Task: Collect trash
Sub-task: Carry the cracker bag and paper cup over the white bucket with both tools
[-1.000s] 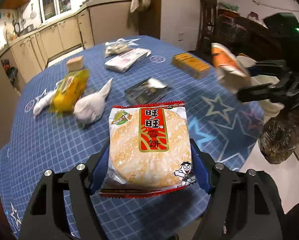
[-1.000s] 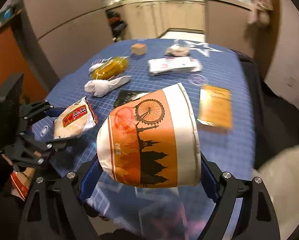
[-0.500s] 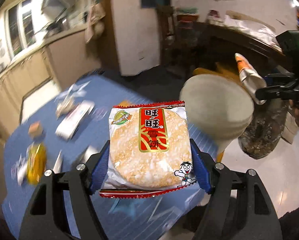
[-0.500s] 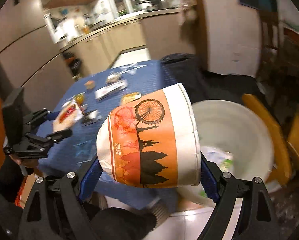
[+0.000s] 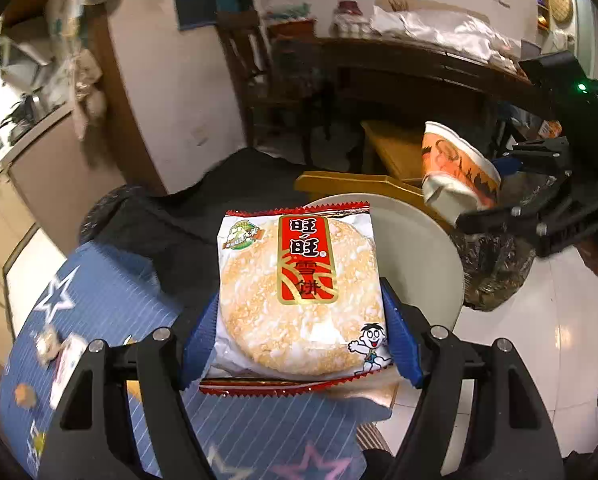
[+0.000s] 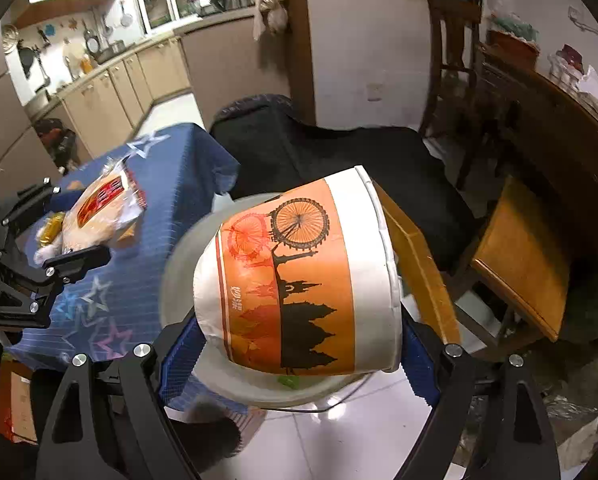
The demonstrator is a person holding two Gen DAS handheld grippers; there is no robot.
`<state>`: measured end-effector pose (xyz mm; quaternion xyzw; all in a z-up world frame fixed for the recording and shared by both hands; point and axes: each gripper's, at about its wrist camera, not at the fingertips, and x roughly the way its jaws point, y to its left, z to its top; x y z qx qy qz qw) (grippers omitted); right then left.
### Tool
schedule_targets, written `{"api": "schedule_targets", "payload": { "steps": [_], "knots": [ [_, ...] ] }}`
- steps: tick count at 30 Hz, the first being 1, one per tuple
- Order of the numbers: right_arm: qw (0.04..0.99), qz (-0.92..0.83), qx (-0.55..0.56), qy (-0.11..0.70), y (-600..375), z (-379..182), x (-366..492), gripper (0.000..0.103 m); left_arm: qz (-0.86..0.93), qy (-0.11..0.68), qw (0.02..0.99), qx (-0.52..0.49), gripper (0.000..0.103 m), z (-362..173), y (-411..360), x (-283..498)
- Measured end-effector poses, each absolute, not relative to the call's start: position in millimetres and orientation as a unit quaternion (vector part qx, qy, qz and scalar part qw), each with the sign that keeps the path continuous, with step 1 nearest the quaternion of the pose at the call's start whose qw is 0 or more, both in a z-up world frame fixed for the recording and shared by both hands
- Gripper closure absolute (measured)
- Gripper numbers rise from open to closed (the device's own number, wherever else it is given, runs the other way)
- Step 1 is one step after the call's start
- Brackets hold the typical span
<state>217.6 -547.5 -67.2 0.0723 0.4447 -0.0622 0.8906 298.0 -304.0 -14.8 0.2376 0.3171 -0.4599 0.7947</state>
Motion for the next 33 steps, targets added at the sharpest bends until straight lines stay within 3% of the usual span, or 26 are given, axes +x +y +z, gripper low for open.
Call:
{"api": "schedule_targets", "payload": {
  "steps": [10, 33],
  "knots": [
    [0.870, -0.070, 0.036, 0.488, -551, -103, 246, 0.017, -0.451, 0.361, 0.769, 0.274, 0.033, -54, -361, 316],
    [0.854, -0.036, -0.010, 0.520, -530, -121, 260, 0.017, -0.451, 0.366, 0.754, 0.307, 0.033, -69, -374, 318]
  ]
}}
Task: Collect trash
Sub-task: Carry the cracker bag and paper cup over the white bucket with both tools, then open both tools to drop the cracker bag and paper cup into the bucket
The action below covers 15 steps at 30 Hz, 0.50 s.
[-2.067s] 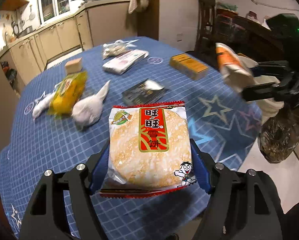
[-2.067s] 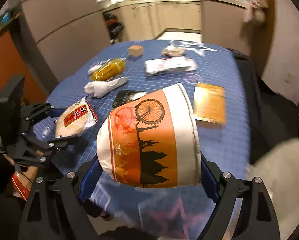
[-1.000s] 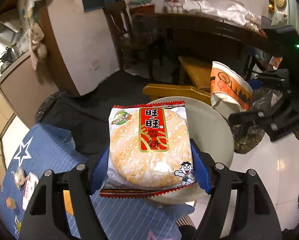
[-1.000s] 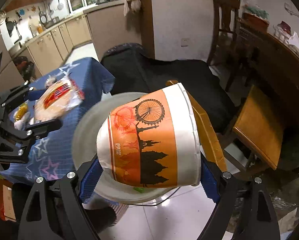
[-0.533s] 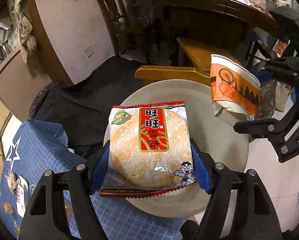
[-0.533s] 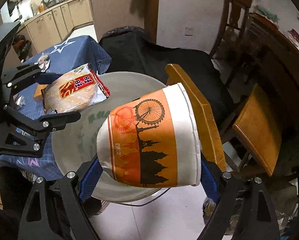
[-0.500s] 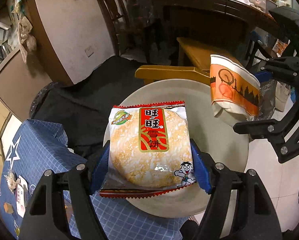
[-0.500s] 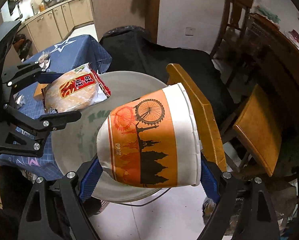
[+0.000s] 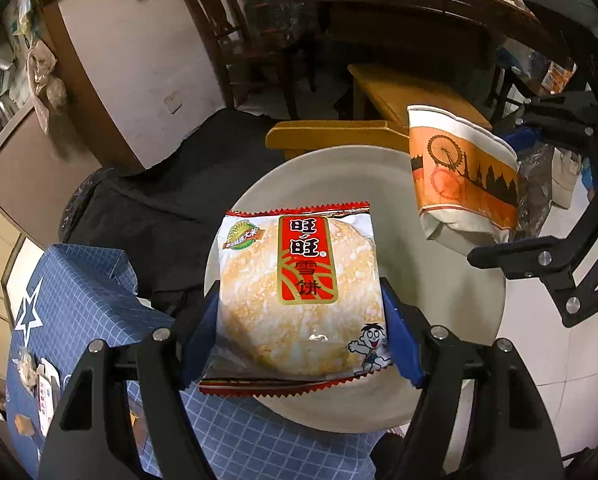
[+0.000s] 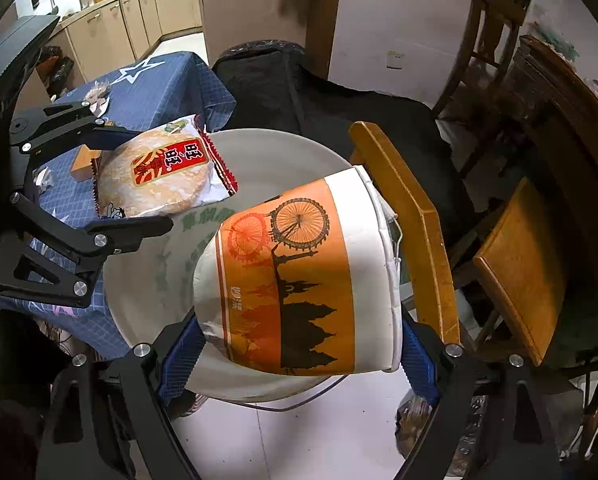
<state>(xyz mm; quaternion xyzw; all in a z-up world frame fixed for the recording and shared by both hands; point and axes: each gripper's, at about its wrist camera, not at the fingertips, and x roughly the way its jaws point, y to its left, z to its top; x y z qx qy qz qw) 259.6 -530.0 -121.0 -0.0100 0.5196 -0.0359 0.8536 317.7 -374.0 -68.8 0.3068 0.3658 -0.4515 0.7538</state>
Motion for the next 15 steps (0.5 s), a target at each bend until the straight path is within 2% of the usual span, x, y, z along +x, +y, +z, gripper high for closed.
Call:
{"api": "schedule_targets", "payload": {
  "steps": [15],
  "knots": [
    [0.851, -0.026, -0.015, 0.525, -530.4, -124.3, 268.3, 0.017, -0.450, 0.370, 0.751, 0.311, 0.033, -74.1, -376.0, 321.7]
  ]
}}
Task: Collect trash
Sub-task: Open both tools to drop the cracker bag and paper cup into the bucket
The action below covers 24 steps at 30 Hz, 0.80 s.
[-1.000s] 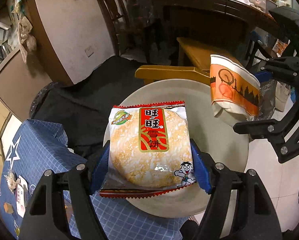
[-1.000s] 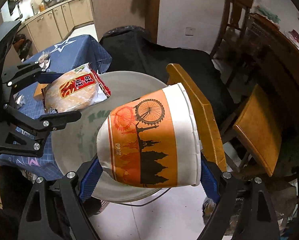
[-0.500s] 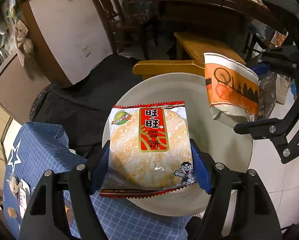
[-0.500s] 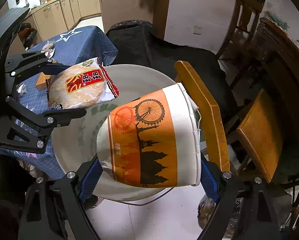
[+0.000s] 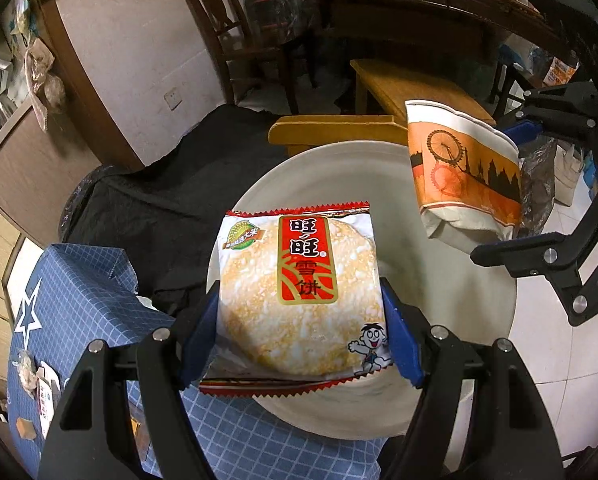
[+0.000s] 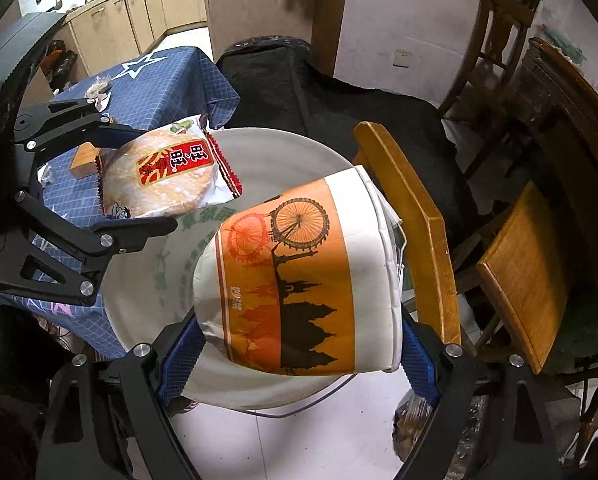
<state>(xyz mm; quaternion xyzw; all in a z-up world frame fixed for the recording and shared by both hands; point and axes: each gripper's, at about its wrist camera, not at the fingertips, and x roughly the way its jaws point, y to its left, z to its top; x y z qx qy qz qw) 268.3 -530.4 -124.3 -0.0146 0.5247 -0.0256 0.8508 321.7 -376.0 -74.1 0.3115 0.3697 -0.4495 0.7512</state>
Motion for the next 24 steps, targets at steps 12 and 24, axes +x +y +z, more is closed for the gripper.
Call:
{"api": "schedule_targets", "payload": {
  "steps": [12, 24],
  "knots": [
    [0.852, 0.000, -0.041, 0.521, -531, -128, 281, 0.016, -0.444, 0.372, 0.751, 0.316, 0.031, -76, -382, 331],
    [0.852, -0.015, -0.055, 0.521, -533, -134, 277, 0.008, -0.434, 0.359, 0.766, 0.311, 0.022, -72, -373, 340]
  ]
}}
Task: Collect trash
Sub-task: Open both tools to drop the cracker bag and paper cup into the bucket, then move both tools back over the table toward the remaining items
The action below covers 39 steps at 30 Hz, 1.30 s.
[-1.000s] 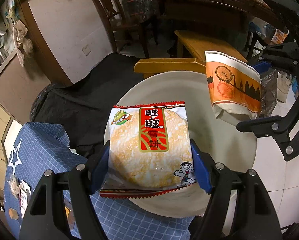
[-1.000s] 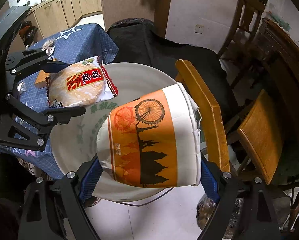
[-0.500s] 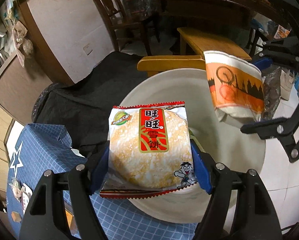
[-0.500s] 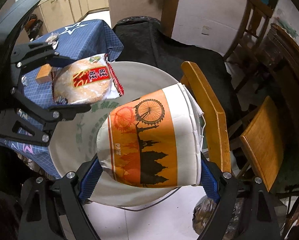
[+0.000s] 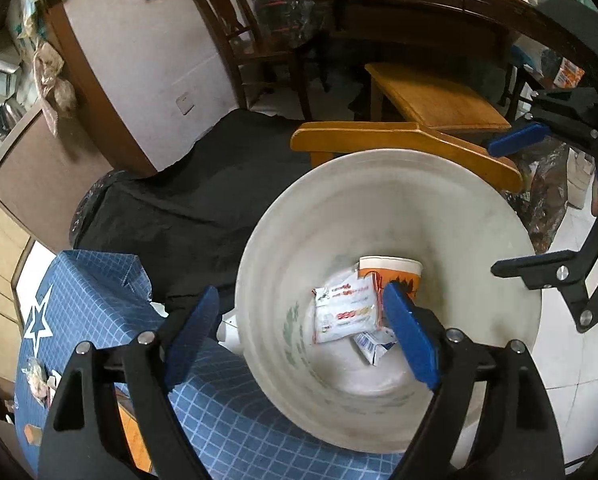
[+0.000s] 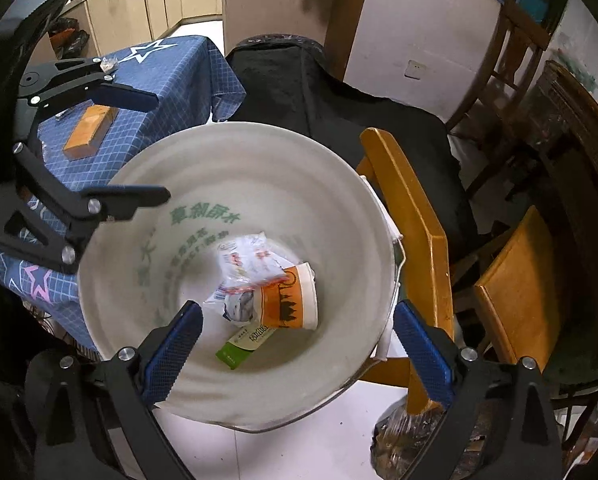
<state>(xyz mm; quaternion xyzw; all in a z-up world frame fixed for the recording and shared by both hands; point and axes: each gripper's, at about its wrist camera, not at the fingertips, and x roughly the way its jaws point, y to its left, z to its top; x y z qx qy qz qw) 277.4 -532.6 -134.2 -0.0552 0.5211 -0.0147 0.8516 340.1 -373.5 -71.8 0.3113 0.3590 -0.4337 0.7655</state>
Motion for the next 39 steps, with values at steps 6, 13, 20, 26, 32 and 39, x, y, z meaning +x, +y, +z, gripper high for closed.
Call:
{"api": "schedule_targets", "payload": {
  "steps": [6, 13, 20, 26, 32, 39],
  "knots": [
    [0.853, -0.015, -0.056, 0.519, -533, -129, 275, 0.008, -0.428, 0.356, 0.771, 0.310, 0.022, -68, -366, 340],
    [0.855, -0.014, -0.061, 0.515, -526, -124, 271, 0.008, -0.426, 0.348, 0.779, 0.301, 0.022, -59, -356, 337],
    [0.874, 0.011, -0.062, 0.482, -495, -115, 257, 0.008, -0.364, 0.323, 0.830, 0.271, 0.022, -60, -303, 324],
    [0.890, 0.064, -0.068, 0.446, -432, -120, 245, 0.008, -0.319, 0.309, 0.858, 0.257, 0.022, -77, -235, 294],
    [0.902, 0.115, -0.063, 0.411, -361, -137, 242, 0.015, -0.295, 0.314, 0.866, 0.253, 0.022, -96, -149, 258],
    [0.906, 0.152, -0.062, 0.391, -293, -163, 250, 0.021, -0.224, 0.347, 0.884, 0.221, 0.022, -107, -34, 253]
  ]
}}
